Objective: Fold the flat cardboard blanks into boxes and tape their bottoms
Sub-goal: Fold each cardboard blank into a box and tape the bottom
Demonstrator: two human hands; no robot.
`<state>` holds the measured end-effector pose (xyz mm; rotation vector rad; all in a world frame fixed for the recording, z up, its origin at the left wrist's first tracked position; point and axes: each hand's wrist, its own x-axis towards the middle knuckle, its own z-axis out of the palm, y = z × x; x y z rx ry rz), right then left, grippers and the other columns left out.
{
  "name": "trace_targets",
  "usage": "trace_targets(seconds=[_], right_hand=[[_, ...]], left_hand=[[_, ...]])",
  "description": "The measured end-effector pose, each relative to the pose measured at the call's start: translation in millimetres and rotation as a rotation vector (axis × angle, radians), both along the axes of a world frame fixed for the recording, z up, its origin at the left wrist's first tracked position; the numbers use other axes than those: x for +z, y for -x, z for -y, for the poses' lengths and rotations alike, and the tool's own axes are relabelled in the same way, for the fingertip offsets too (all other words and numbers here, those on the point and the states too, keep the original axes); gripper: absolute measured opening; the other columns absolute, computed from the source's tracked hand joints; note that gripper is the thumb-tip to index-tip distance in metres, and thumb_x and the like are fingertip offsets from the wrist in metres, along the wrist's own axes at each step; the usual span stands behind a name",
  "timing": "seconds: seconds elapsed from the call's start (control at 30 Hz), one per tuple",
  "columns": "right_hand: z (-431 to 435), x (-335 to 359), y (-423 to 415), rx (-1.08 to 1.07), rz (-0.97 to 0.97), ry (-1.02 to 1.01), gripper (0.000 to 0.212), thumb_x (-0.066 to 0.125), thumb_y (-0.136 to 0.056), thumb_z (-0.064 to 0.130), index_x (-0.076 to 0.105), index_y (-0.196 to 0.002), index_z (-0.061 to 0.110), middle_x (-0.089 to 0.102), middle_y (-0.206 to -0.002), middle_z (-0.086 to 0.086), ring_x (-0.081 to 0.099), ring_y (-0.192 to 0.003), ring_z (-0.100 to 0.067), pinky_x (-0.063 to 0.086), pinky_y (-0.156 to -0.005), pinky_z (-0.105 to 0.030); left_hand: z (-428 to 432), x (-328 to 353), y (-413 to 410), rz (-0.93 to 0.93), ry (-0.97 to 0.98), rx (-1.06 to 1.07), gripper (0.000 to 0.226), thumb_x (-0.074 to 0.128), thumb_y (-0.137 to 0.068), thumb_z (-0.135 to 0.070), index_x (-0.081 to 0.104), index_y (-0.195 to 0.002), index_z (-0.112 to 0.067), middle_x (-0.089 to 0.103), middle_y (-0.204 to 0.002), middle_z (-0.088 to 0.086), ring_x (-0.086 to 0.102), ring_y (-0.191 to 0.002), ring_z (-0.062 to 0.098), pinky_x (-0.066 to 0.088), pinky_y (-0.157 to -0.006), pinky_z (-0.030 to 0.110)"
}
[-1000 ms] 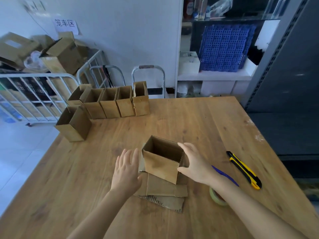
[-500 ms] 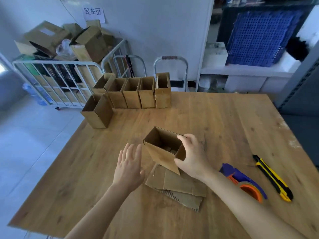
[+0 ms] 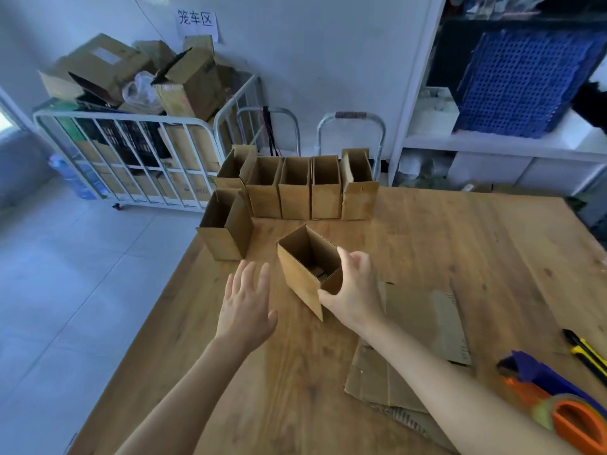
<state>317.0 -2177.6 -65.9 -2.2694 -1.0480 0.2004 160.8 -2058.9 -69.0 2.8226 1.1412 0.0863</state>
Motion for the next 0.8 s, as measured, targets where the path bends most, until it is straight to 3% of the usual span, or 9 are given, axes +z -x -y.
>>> trace_targets(seconds=[0.17, 0.4, 0.6, 0.8], right_hand=[[-55, -13, 17, -0.093, -0.033, 0.100, 0.095, 0.071, -0.076, 0.054, 0.020, -0.148, 0.019, 0.030, -0.140, -0.002, 0.037, -0.121, -0.015, 0.042, -0.092, -0.020], [-127, -19, 32, -0.147, 0.020, 0.180, 0.093, 0.069, -0.069, 0.067, 0.034, -0.138, 0.016, 0.040, -0.127, -0.005, 0.046, -0.105, -0.016, 0.051, -0.079, -0.025], [-182, -27, 36, -0.129, -0.156, 0.135, 0.099, 0.072, -0.079, 0.043, 0.013, -0.150, 0.008, 0.030, -0.149, -0.013, 0.039, -0.133, -0.026, 0.041, -0.105, -0.032], [-213, -29, 30, -0.151, -0.141, 0.097, 0.088, 0.067, -0.087, 0.035, 0.013, -0.151, 0.009, 0.040, -0.144, -0.012, 0.051, -0.123, -0.025, 0.049, -0.090, -0.028]], left_hand=[[-39, -9, 9, 0.011, 0.007, 0.003, 0.080, 0.061, -0.087, -0.041, 0.014, -0.150, -0.024, 0.013, -0.158, 0.004, -0.001, -0.148, 0.027, 0.008, -0.117, 0.044], [-86, -13, 12, 0.017, -0.011, 0.001, 0.077, 0.059, -0.089, -0.038, 0.015, -0.150, -0.023, 0.013, -0.159, 0.004, -0.001, -0.148, 0.026, 0.003, -0.113, 0.040], [-118, -20, 19, 0.024, -0.017, 0.008, 0.075, 0.061, -0.088, -0.034, 0.018, -0.149, -0.021, 0.014, -0.158, 0.006, -0.001, -0.148, 0.027, -0.001, -0.112, 0.039], [-135, -25, 21, 0.018, -0.002, 0.019, 0.077, 0.062, -0.088, -0.034, 0.017, -0.149, -0.021, 0.013, -0.158, 0.008, -0.001, -0.148, 0.028, 0.002, -0.115, 0.041]])
